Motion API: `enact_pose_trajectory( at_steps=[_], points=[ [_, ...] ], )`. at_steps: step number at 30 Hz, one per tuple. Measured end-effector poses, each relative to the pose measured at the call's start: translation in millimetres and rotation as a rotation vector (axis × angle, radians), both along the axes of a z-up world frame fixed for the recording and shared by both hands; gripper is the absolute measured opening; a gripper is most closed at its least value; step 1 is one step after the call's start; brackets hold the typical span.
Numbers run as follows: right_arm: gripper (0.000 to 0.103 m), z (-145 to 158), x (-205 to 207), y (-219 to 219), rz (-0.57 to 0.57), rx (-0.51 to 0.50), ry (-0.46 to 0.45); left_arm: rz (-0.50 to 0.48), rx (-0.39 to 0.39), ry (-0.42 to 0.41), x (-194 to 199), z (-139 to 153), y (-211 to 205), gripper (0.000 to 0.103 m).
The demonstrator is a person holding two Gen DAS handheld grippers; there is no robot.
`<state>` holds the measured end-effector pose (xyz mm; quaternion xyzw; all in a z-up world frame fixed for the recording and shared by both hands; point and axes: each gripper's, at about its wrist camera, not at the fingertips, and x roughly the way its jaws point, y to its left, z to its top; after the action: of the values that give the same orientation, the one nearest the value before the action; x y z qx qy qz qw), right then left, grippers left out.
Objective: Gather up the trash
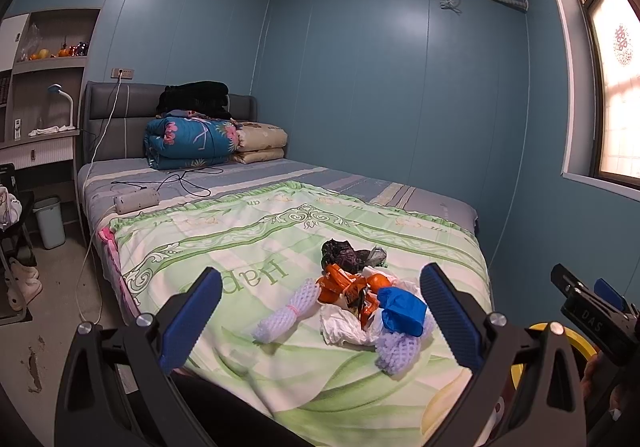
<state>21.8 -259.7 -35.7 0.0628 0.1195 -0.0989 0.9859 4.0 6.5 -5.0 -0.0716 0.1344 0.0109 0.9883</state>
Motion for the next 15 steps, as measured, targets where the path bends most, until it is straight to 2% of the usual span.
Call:
enact_pose_trajectory(
  at_steps=[15],
  points=[
    [0.095, -4.3, 1.3, 2.0, 0.000, 0.005, 0.007, -0.004, -0.009, 0.018, 1.5, -0.5, 0.9, 0.096]
  ],
)
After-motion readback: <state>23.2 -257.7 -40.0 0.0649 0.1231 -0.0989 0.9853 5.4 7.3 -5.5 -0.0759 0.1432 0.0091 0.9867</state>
